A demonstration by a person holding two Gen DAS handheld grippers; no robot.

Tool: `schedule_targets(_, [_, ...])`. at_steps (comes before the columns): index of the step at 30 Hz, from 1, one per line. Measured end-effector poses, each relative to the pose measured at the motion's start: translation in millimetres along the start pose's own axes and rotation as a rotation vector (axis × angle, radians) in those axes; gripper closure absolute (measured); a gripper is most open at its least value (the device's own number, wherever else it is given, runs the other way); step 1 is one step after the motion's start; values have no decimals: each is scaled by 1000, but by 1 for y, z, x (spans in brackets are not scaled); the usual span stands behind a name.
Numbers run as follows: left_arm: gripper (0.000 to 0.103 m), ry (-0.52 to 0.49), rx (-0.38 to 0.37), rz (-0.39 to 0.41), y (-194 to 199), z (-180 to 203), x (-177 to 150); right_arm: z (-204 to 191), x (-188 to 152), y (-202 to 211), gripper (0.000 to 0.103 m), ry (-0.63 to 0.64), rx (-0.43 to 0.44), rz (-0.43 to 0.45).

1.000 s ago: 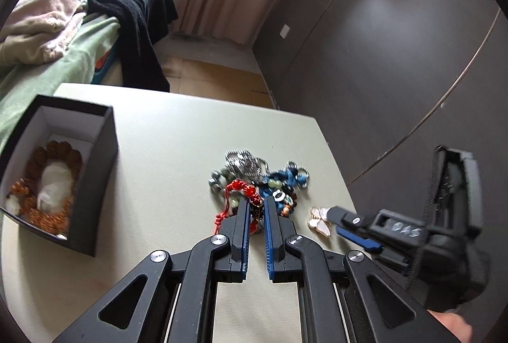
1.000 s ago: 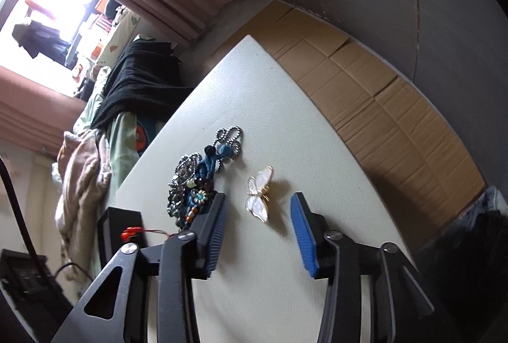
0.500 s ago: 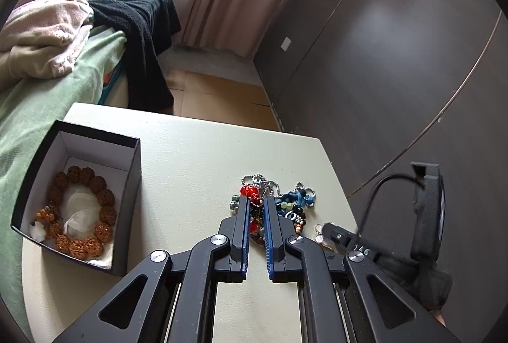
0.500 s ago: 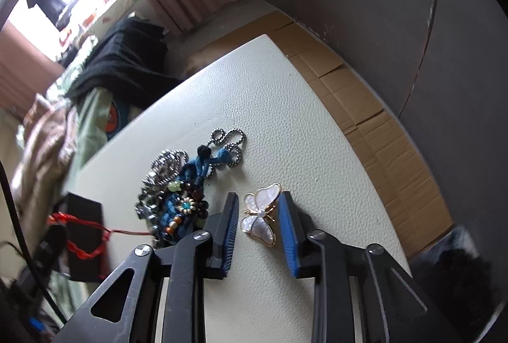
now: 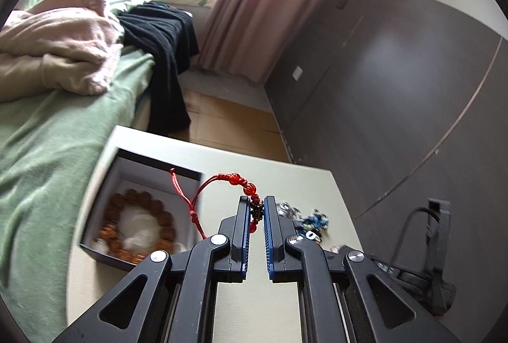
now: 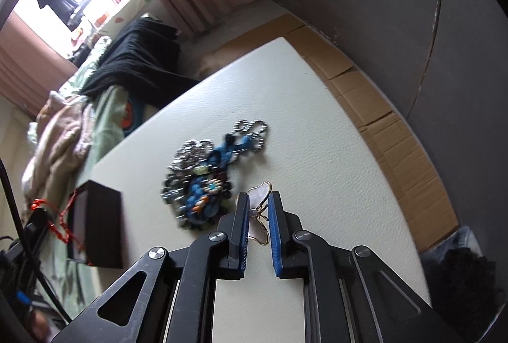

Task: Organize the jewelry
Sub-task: 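Close the right gripper on the white butterfly brooch, then carry the butterfly brooch into the black box and open the right gripper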

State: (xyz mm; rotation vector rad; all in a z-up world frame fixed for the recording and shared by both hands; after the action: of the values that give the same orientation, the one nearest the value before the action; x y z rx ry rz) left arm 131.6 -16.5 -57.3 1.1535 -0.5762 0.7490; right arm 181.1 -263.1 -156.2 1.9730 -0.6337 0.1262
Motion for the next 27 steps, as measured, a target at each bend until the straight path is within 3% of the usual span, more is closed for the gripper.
schedule_targets(7, [92, 93, 37, 11, 6, -43, 10, -26, -14, 17, 89, 32, 81, 26])
schedule_targets(9, [70, 130, 25, -37, 1, -52, 8, -34, -17, 20, 89, 47, 105, 30])
schedule_targets(10, [47, 148, 20, -43, 0, -56, 7, -38, -18, 20, 89, 53, 113, 32])
schedule_targets(11, [32, 171, 23, -30, 4, -61, 6, -42, -20, 22, 89, 60, 126, 33])
schedule_targets(12, [28, 183, 31, -11, 8, -65, 6, -46, -21, 23, 89, 65, 140, 34])
schedule_targets(27, [26, 203, 78, -9, 33, -97, -1, -122, -42, 34, 89, 135, 332, 20])
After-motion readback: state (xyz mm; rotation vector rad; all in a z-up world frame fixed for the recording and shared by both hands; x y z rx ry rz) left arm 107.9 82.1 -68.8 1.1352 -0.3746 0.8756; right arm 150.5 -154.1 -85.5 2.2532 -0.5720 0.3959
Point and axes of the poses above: each gripper's, at about its wrist camera, not at the fingertips, and y roughly against the way its jaws point, z to its right, x to its top, the point moved 5 cm from there along -y, roughly the way its jaws point, and after that the axes turned 10 degrees about -y, right-handed, at the moved point
